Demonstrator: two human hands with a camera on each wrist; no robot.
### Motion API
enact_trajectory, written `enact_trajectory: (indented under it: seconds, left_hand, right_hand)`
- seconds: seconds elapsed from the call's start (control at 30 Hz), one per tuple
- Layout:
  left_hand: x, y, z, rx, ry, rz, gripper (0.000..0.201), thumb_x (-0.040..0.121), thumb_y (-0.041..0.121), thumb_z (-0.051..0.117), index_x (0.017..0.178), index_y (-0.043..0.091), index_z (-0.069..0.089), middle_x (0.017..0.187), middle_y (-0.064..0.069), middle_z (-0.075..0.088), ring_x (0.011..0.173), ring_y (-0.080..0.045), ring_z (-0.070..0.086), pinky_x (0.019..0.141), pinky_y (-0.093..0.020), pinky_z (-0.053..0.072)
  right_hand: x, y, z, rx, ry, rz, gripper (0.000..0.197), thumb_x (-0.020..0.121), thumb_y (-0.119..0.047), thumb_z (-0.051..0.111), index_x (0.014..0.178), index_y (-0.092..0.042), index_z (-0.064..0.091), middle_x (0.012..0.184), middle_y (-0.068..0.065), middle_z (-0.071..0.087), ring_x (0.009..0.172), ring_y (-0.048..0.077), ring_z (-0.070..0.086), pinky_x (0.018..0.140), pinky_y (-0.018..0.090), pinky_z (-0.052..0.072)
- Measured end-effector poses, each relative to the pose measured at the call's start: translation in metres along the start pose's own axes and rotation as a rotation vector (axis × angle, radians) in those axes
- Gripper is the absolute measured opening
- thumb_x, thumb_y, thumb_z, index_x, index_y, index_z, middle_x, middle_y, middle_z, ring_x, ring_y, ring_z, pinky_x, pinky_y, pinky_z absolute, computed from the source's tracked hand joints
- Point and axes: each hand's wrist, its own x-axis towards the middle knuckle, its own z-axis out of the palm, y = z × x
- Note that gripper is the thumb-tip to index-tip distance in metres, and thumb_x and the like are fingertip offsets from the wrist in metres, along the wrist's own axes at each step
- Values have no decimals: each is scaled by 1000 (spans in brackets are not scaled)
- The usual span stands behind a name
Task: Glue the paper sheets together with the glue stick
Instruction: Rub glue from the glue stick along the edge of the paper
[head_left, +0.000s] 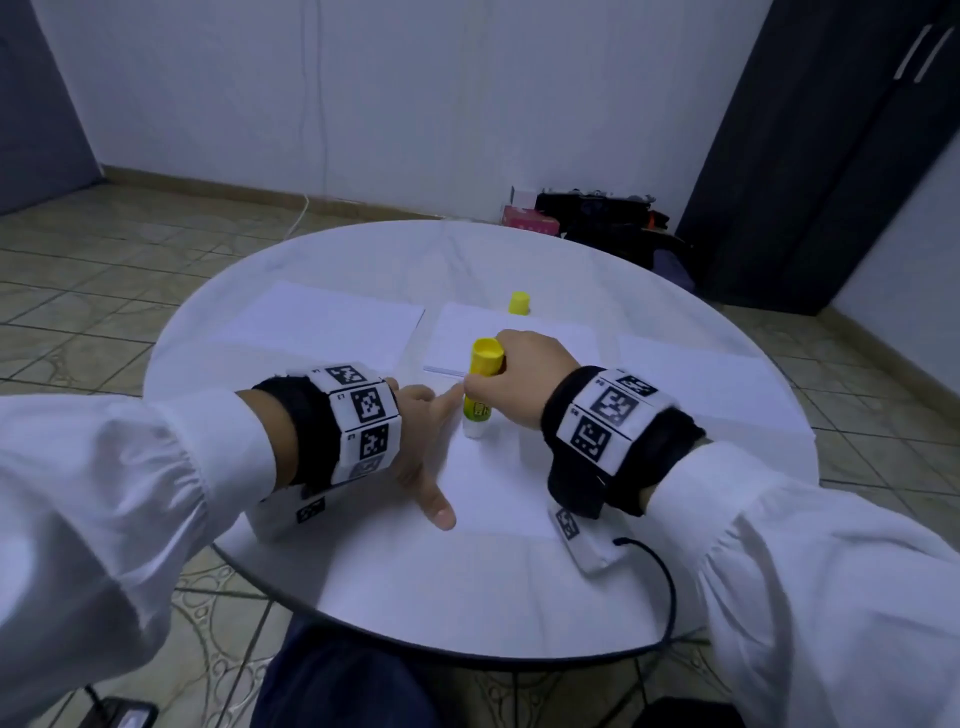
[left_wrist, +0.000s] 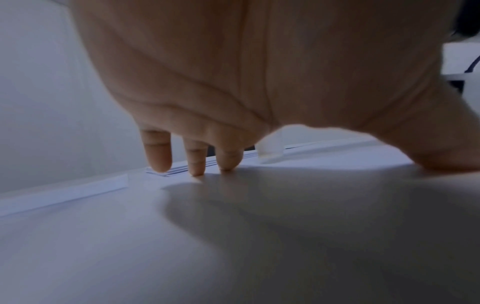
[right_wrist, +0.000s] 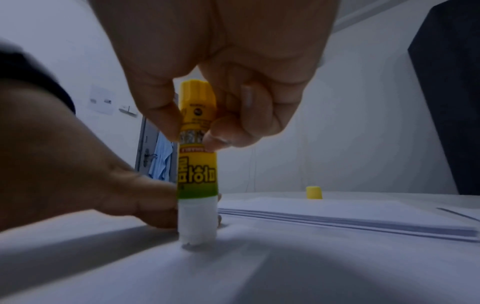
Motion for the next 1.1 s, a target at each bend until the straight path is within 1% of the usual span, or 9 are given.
enact_trajectory:
  seconds: [0.13,0.2,0.3,0.43,0.53,0.6,0.77,0.9,1.1]
  left_hand:
    - [-3,3,0,-20,26,25,124,61,71,71,149,21,0,146,-3,31,128,-30,36,105,-41,31]
    - [-2,4,2,-9,42,47,114,63,72,70,146,25,8,144,-2,32,129,-27,36,106,-38,30]
    - [-1,2,0,43,11,67,115,46,85,65,137,41,10,140,1,35,129,-30,38,107,-47,33]
    - [3,1,-3,76,-18,34,124,37,89,63,141,39,17,141,3,36,130,-30,38,104,-47,34]
    - [2,5,-4,115,1,4,120,54,77,71,148,29,13,146,-1,34,129,-30,38,101,-42,34]
    - [1,8,-6,146,-7,-13,119,59,73,72,149,27,10,148,-2,32,130,-29,36,101,-41,33]
    - [3,12,-10,189,-26,-27,117,54,76,73,145,27,17,144,-3,36,128,-30,39,101,-43,34]
    - [6,14,-11,220,-42,-43,123,52,77,73,147,27,13,147,-2,32,131,-30,36,104,-43,32]
    - [13,11,-10,254,-38,-23,133,46,83,70,149,34,1,150,4,28,133,-29,32,108,-44,30]
  right_hand:
    - [-5,-3,6,-5,-33,-28,28,85,-34,59,71,-20,39,75,-4,45,79,19,47,55,26,31]
    - [-15,-5,4,-19,-73,-71,29,85,-37,59,71,-20,40,75,-4,46,75,15,46,55,24,32]
    - [-33,-7,2,-66,-133,-135,27,85,-36,58,70,-21,42,74,-6,48,72,12,46,57,22,35]
    - [-53,-2,-4,-62,-160,-170,23,84,-31,60,73,-18,46,72,-6,50,66,8,46,58,20,37]
    - [-67,9,-12,-57,-168,-163,18,83,-30,61,79,-15,51,77,-3,55,72,13,50,63,25,41]
    - [-75,20,-17,-56,-163,-141,18,82,-30,62,80,-15,53,79,-2,57,75,15,52,70,30,44]
    - [-95,58,-37,-49,-114,-63,17,82,-28,63,84,-11,59,81,-2,60,76,14,53,71,28,43]
    - [-108,91,-52,-39,-73,23,19,81,-28,65,89,-11,62,85,0,63,78,15,56,70,26,43]
    - [-98,122,-66,-48,-31,130,15,80,-28,65,79,-16,56,80,-3,58,77,16,53,68,29,42]
